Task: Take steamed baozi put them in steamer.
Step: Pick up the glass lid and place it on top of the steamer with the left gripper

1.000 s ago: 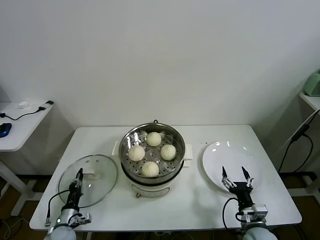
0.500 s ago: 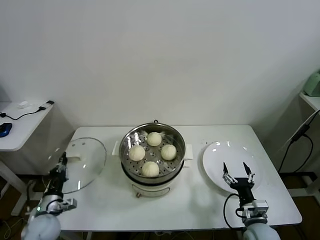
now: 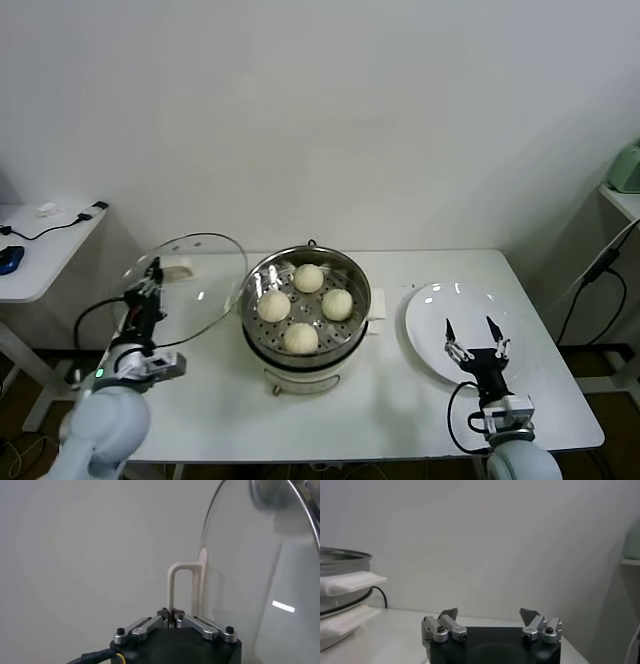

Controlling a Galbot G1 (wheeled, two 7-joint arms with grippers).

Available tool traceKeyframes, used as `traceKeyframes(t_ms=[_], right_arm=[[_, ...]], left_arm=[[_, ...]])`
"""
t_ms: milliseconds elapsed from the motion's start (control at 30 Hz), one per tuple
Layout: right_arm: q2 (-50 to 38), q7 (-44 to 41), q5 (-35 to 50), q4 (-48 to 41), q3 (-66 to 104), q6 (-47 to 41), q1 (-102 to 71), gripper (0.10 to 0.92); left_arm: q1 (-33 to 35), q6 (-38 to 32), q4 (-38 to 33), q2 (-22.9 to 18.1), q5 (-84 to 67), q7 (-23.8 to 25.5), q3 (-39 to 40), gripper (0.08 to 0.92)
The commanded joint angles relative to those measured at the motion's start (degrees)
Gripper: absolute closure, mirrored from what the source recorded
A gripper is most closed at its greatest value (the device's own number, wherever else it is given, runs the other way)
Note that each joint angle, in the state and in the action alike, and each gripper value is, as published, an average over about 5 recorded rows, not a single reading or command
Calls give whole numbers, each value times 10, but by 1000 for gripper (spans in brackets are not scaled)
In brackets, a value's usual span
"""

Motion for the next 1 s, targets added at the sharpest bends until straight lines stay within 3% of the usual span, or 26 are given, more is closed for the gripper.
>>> traceKeyframes(t_ms=[33,233,467,733,1000], right_arm=[[1,-8,-16,-11,-2,21,2,202],[0,-11,-15,-29,-2,31,1,203],[1,-11,-9,-40,0,44,-2,203],[6,-8,-2,-47,5,56,-7,203],[20,-9,3,-42,13,59,-11,202]], left_arm=[[-31,89,-100,-20,80,77,98,862],[-67,120,-83,-90,172,99,209,862],[-100,134,-31,-166,242,111,281,862],[-122,137,44,-224,292,94,317,862],[-131,137,90,-251,316,85,328,862]])
